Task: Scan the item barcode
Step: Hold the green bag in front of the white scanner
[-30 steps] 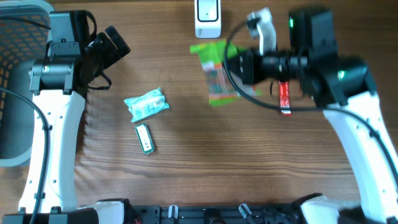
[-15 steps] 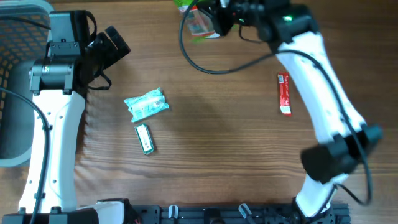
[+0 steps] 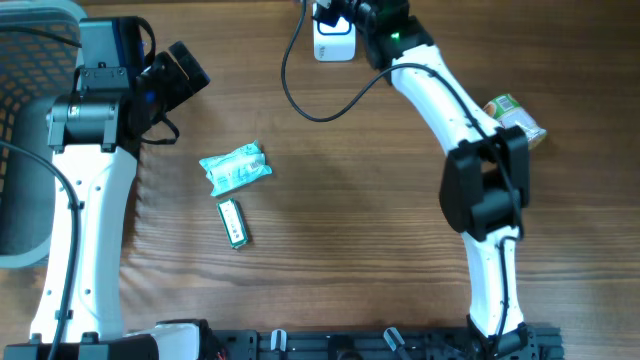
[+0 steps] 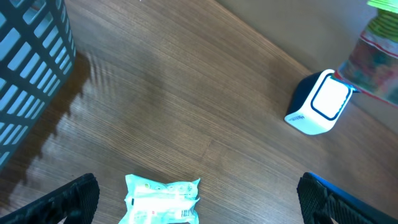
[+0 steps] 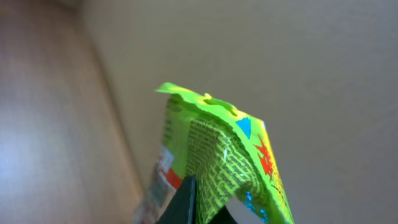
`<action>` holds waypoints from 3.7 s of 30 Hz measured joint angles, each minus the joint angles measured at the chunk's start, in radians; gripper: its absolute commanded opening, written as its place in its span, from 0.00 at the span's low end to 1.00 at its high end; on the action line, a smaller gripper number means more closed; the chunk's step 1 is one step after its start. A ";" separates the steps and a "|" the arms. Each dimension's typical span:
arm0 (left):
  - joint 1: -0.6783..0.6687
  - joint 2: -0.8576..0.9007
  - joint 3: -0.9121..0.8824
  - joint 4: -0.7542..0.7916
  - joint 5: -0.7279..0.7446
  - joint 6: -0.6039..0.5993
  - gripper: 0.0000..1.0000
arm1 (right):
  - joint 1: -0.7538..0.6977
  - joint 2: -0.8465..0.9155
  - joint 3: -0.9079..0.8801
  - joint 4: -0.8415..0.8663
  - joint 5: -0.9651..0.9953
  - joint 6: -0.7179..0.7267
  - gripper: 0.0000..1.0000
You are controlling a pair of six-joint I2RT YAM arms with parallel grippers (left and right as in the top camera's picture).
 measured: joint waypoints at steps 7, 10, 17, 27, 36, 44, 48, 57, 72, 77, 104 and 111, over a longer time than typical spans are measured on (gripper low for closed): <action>0.000 0.000 0.000 0.000 0.000 0.000 1.00 | -0.002 0.140 0.000 0.257 0.049 -0.007 0.04; 0.000 0.000 0.000 0.000 0.000 0.000 1.00 | -0.008 0.191 0.000 0.307 0.056 0.006 0.05; 0.000 0.000 0.000 0.000 0.000 0.000 1.00 | -0.039 0.248 0.000 0.375 0.056 0.059 0.04; 0.000 0.000 0.000 0.000 0.000 0.000 1.00 | -0.081 0.250 0.001 0.553 0.069 0.230 0.05; 0.000 0.000 0.000 0.000 0.000 0.000 1.00 | -0.082 0.322 0.013 0.690 0.137 0.318 0.04; 0.000 0.000 0.000 0.000 0.000 0.000 1.00 | -0.081 0.341 0.032 0.608 0.155 0.350 0.05; 0.000 0.000 0.000 0.000 0.000 0.000 1.00 | -0.081 0.341 0.040 0.540 0.137 0.342 0.04; 0.000 0.000 0.000 0.000 0.000 0.000 1.00 | -0.079 0.342 0.150 0.582 0.123 0.319 0.04; 0.000 0.000 0.000 0.000 0.000 0.000 1.00 | -0.050 0.372 0.235 0.279 0.241 0.058 0.04; 0.000 0.000 0.000 0.000 0.000 0.000 1.00 | -0.038 0.373 0.235 0.193 0.260 -0.139 0.04; 0.000 0.000 0.000 0.000 0.000 0.000 1.00 | 0.000 0.339 0.235 0.323 0.521 -0.089 0.04; 0.000 0.000 0.000 0.000 0.000 0.000 1.00 | 0.001 0.337 0.235 0.384 0.746 -0.155 0.04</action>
